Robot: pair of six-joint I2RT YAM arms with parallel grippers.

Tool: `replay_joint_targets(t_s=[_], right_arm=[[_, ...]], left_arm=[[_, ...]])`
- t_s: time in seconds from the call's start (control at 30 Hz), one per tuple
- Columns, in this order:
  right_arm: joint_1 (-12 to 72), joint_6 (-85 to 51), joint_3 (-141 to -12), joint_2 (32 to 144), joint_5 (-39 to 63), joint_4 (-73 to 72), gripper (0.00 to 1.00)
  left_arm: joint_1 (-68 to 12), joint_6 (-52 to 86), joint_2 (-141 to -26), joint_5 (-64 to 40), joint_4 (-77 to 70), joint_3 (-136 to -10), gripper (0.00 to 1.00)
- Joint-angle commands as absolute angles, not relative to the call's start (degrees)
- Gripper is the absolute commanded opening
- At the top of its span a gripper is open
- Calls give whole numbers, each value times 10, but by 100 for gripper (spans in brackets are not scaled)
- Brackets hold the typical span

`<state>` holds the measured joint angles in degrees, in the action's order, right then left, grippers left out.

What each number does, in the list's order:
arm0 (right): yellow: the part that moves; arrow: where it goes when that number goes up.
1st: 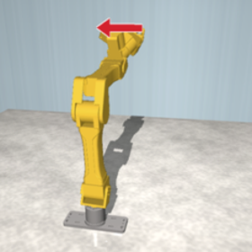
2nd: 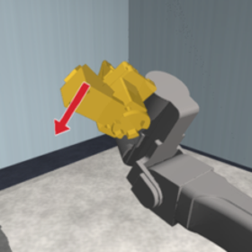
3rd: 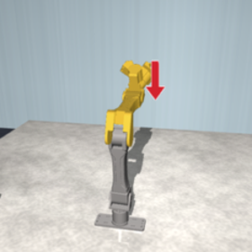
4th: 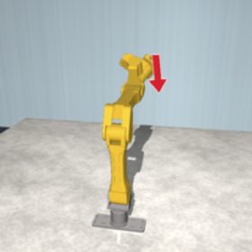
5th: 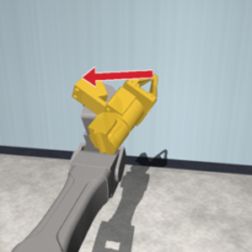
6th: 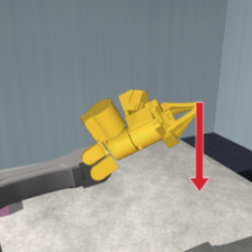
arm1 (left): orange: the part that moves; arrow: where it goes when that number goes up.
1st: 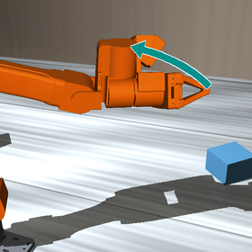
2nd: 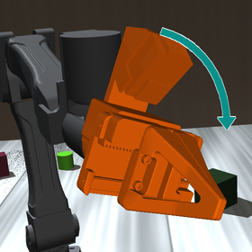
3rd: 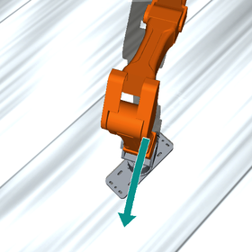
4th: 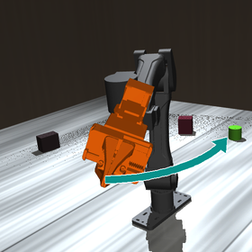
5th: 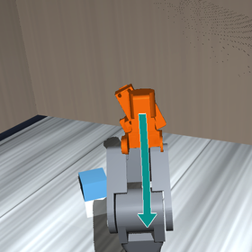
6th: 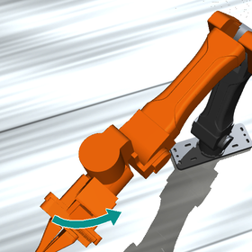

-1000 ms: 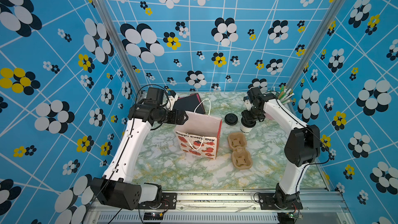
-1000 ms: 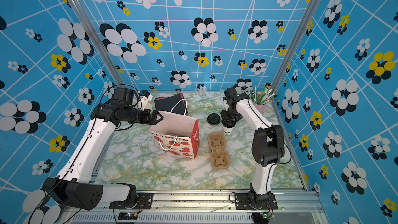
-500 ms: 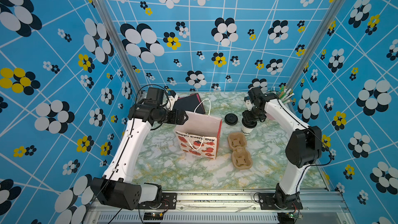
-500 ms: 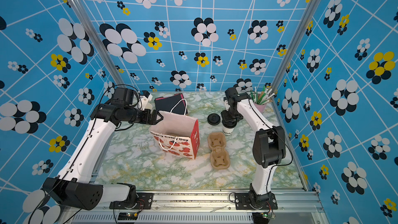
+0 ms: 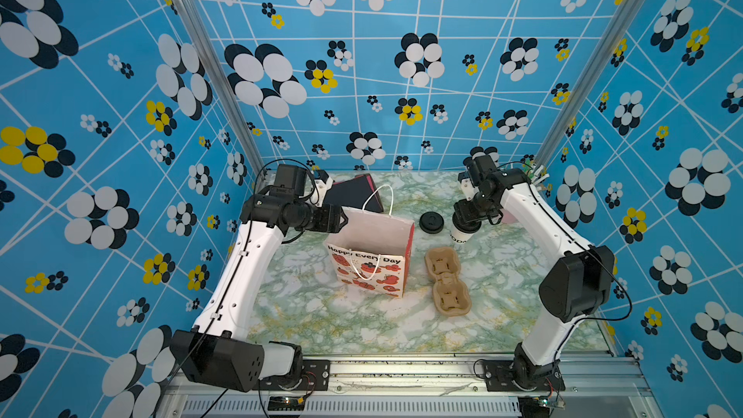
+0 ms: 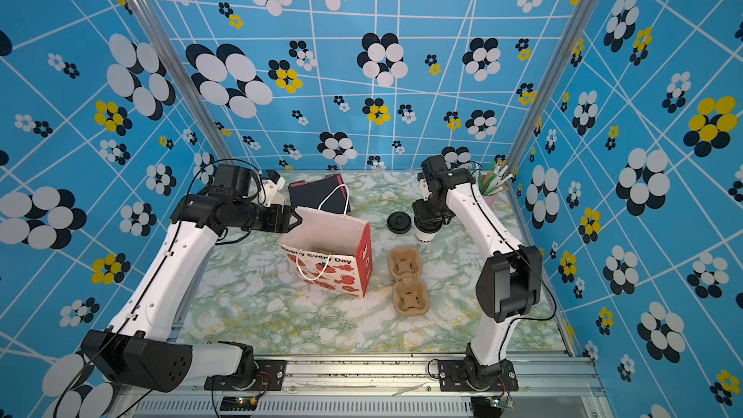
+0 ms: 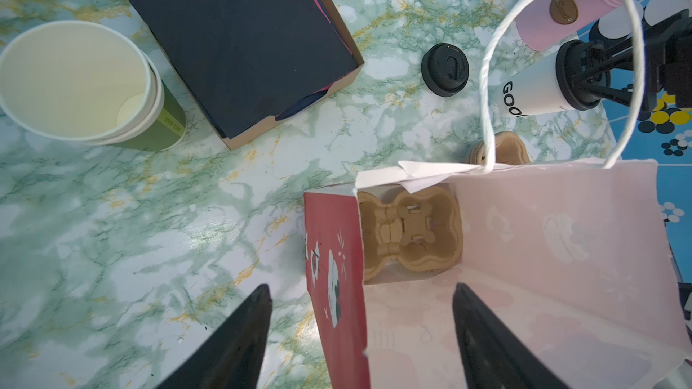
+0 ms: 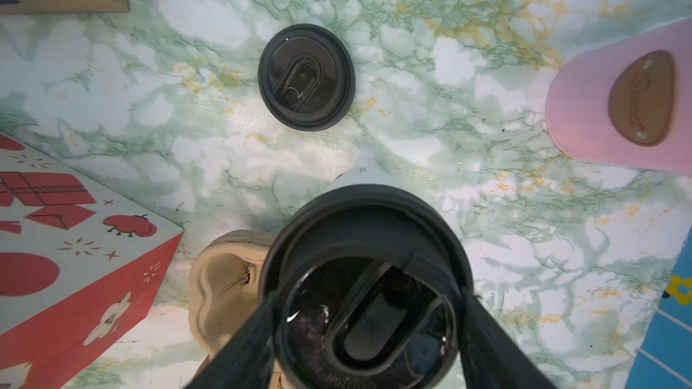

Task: Pack a coffee takeout order
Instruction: Pick up the coffee cup at the middle-right of the table, then place the coffee cup in the cup tray.

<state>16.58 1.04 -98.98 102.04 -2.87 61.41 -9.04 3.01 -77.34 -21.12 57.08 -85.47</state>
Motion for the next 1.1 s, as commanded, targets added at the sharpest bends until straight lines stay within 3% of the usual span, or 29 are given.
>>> replay_joint_targets(t_s=[0.0,0.27,0.3,0.63,0.83,1.07], right_arm=[[174,3,-1017,984,-30,640,59],[197,1,-1057,949,-12,662,59],[200,2,-1062,944,-10,663,59],[230,2,-1120,925,17,689,59],[247,0,-1157,918,45,700,59],[266,2,-1198,919,61,720,59]], left_arm=[[-85,28,-773,-207,568,-847,68],[-84,28,-781,-206,561,-839,44],[-84,28,-782,-206,560,-837,38],[-83,26,-791,-216,556,-825,13],[-83,25,-795,-218,555,-825,3],[-83,28,-799,-224,550,-824,0]])
